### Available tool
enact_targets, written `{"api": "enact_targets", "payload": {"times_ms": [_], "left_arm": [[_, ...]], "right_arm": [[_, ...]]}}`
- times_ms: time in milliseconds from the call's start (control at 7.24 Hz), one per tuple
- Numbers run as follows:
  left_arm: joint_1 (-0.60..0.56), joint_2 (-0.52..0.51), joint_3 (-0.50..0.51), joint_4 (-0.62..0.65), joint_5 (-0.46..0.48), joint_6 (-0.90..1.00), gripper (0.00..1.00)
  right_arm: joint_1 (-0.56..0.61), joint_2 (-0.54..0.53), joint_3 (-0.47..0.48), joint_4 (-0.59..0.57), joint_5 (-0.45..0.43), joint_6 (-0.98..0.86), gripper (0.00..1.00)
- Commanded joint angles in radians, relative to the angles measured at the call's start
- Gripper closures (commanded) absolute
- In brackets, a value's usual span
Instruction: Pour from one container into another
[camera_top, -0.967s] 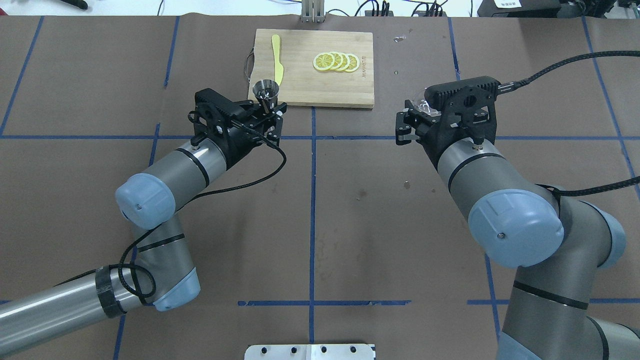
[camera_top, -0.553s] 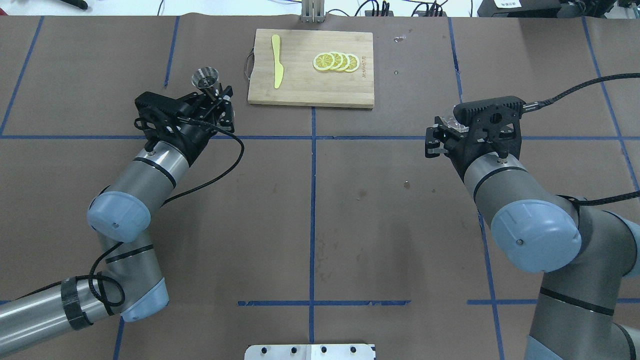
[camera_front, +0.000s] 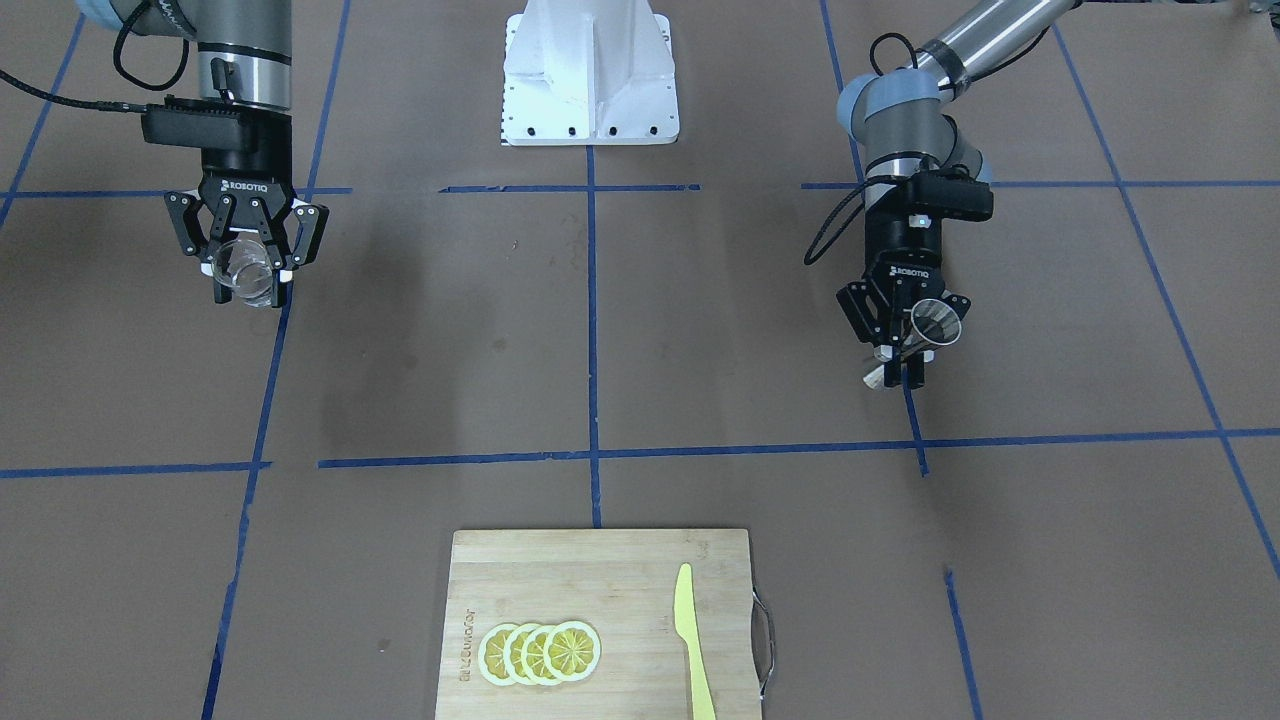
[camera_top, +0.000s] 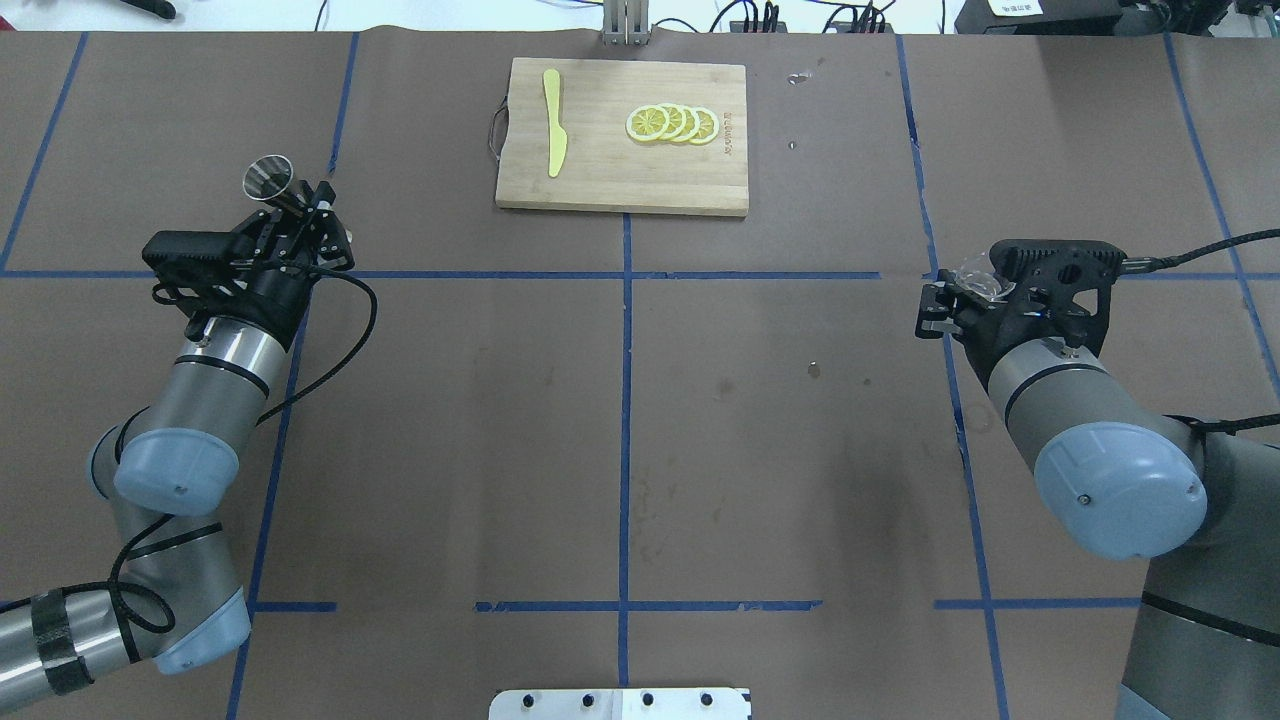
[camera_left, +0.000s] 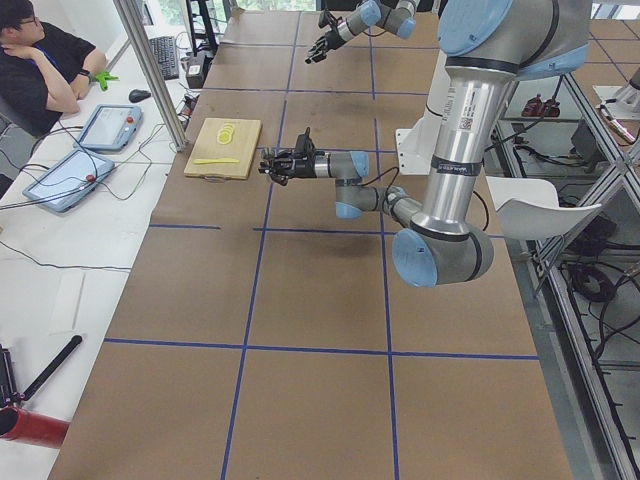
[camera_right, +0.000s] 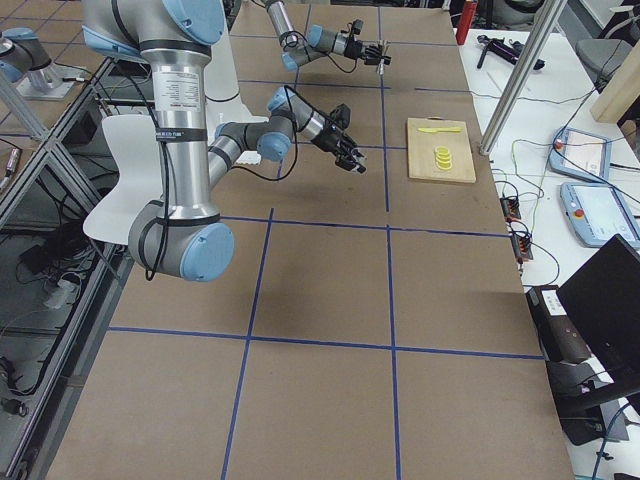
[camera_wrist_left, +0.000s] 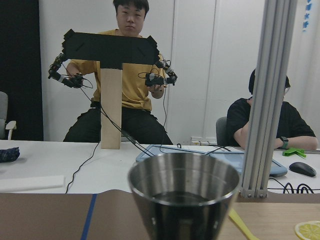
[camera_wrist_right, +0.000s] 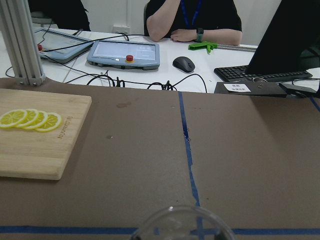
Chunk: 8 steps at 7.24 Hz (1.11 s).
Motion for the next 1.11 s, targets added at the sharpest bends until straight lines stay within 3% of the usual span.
{"api": "enact_targets", "payload": {"times_ms": [0,553,967], "left_arm": [[0.01,0.049,0.001,0.015,0.06,-0.063,1.0],[0.01,0.13,0.001,0.101,0.048,-0.128,1.0],[0.01,0.18,-0.001,0.176,0.025,-0.201,1.0]], "right_arm": [[-0.002,-0.012,-0.021,0.017,-0.004,0.102,1.0],[-0.045,-0.062,-0.039,0.063,-0.05,0.135,1.0],[-0.091,-0.139,-0.126,0.285,-0.134,0.142,1.0]]}}
